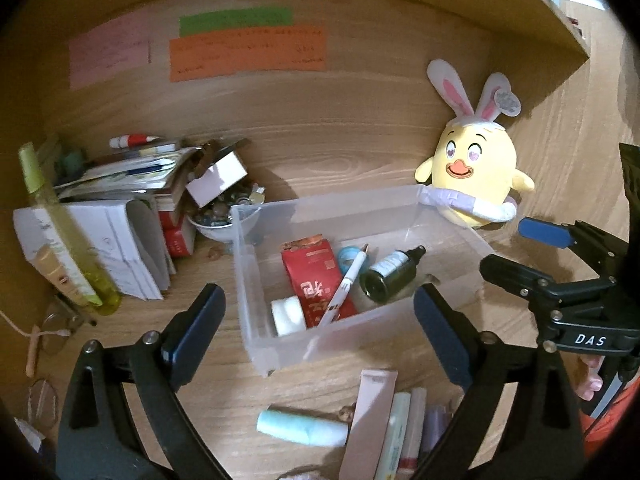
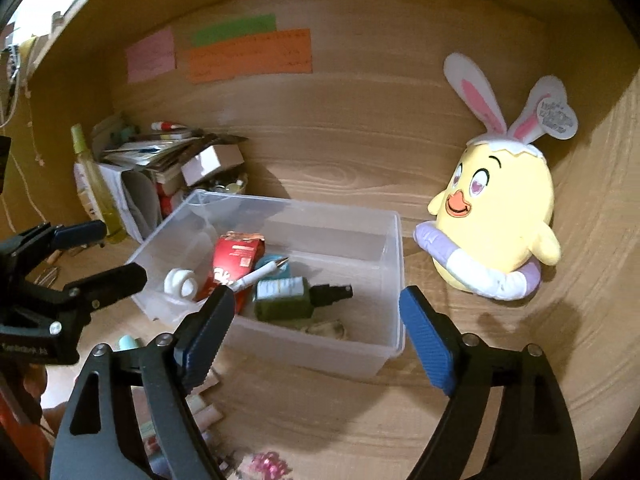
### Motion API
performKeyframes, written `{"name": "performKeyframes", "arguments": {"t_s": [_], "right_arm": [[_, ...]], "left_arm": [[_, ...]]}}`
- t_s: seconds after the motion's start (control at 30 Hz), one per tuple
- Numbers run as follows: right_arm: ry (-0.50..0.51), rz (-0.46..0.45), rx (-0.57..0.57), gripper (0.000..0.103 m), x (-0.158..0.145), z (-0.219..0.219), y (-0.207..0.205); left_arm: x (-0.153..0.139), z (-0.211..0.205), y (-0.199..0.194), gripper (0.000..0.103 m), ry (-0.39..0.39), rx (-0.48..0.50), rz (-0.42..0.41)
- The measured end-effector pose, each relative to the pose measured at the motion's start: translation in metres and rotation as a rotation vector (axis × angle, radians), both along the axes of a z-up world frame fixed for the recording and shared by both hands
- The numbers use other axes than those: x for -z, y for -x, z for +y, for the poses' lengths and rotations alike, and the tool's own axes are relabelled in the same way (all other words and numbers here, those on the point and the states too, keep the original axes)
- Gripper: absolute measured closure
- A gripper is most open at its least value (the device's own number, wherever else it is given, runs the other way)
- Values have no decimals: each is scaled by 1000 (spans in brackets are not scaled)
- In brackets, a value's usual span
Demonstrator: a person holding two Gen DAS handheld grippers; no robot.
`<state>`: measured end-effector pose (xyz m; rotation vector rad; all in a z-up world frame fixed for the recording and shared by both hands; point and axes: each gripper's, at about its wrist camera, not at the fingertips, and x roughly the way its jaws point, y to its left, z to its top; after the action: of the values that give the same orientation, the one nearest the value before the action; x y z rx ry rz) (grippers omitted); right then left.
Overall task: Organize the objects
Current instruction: 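Withdraw both tools from the box toward the loose items on the desk, then grasp the small white card pack with the left tool while the right tool grasps the blue Max box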
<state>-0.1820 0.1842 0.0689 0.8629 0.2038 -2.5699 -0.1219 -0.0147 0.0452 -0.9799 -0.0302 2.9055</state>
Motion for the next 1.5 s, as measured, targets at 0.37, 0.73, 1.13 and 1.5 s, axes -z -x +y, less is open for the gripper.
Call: {"name": "performKeyframes", "arguments": {"t_s": [0.37,0.73,1.13,1.5], "right_arm": [[8,-16,-9,20,11,0,-44],[10,-97,-11,20,43,-2,-73],[59,-202,4,27,74,6,-95],[34,-239,-47,57,86,-16,-105]], "left_arm": [[16,-18,-38,6,3,-35,-35],[52,-34,-70,6,-12,-89,-120],[72,-21,-101,31,-38,-54,-159],[89,-18,-105,55,-89,0,-226]]}}
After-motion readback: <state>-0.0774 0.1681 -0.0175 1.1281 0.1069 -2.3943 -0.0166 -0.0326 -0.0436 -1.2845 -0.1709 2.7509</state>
